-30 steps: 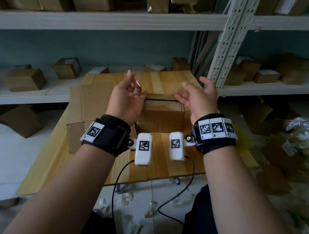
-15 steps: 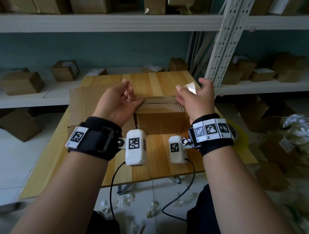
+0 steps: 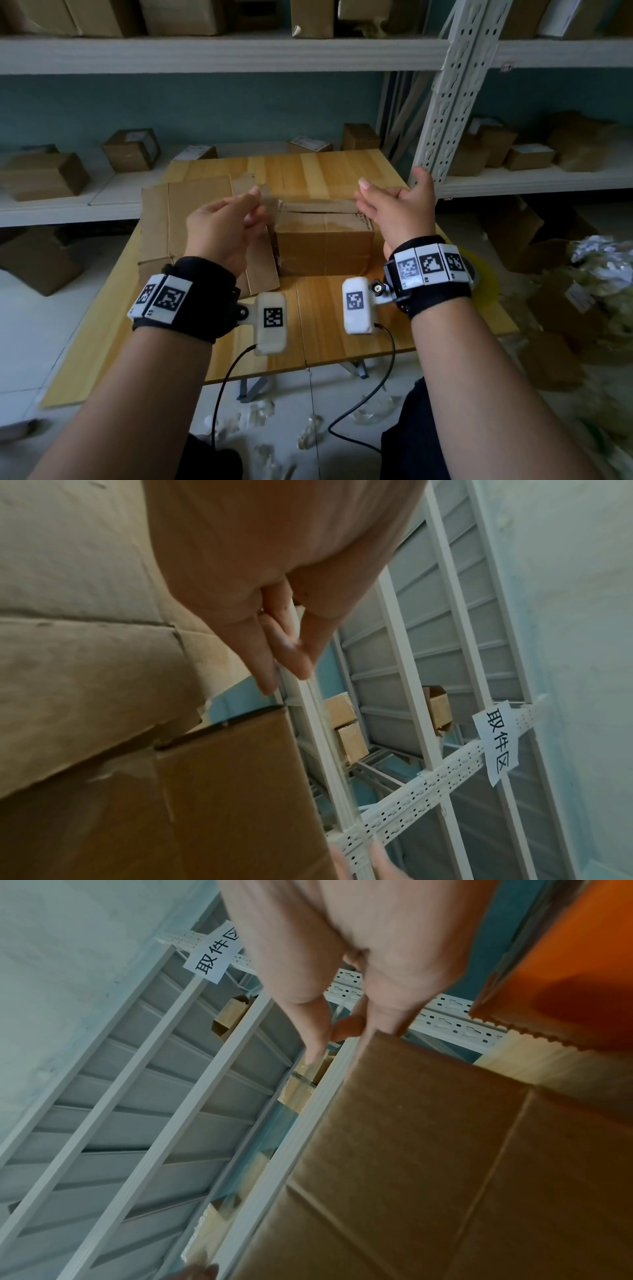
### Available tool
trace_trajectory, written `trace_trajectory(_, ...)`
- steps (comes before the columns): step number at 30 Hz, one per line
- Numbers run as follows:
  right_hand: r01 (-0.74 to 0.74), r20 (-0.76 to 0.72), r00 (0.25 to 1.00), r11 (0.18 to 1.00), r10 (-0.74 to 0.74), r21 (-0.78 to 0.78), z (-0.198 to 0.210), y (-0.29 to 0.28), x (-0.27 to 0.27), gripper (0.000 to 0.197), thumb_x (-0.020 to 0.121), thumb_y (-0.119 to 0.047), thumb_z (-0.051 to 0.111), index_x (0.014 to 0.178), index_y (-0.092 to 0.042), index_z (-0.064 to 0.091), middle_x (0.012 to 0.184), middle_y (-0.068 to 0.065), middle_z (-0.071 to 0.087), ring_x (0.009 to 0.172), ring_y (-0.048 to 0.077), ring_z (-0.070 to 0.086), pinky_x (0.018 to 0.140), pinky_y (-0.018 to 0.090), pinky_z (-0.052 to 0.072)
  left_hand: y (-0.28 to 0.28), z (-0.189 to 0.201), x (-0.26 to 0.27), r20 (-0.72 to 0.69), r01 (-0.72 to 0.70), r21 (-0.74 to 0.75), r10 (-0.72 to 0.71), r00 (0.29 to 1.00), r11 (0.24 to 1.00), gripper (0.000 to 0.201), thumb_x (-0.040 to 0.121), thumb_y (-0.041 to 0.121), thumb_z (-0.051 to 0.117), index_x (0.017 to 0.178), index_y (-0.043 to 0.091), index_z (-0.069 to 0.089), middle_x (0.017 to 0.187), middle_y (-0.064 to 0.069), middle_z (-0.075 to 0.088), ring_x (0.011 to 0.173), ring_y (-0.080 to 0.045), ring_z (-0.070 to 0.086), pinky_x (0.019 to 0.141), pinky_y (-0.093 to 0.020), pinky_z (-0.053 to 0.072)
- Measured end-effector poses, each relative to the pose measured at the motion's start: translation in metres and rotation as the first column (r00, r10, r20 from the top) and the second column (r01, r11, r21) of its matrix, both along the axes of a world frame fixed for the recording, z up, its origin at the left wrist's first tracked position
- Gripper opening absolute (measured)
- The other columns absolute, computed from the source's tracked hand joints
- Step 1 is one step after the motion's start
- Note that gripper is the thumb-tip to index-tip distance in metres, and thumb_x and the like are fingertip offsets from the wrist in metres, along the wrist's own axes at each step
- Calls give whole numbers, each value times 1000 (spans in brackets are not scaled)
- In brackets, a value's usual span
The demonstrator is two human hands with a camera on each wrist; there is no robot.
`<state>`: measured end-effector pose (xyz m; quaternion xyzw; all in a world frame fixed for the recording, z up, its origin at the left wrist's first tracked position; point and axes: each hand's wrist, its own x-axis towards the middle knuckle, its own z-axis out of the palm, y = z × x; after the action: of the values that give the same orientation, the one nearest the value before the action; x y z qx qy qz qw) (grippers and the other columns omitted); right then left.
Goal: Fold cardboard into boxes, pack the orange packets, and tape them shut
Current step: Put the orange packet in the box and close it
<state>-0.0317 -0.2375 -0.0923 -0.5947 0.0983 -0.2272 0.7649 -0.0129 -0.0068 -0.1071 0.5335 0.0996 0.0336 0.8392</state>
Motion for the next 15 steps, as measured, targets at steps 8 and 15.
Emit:
trace_trajectory(8,-36,-11,999,989,38,147,-5,-1,6,104,86,9,78,166,-16,17,93,11,61,93,21,80,95,46,63,-8,8,8,-88,-59,27,62,994,998,33,92,12,81,119,-1,67,91,-8,74,68,-9,75,81,-29,66)
trace_trajectory(15,-60,-14,998,966,66,251,-1,-3,5,102,87,15,74,165,-15,16,115,22,65,97,25,79,86,36,65,-13,8,5,-131,-57,37,61,989,998,44,90,15,85,125,1,63,106,-15,79,78,-12,77,73,-24,64)
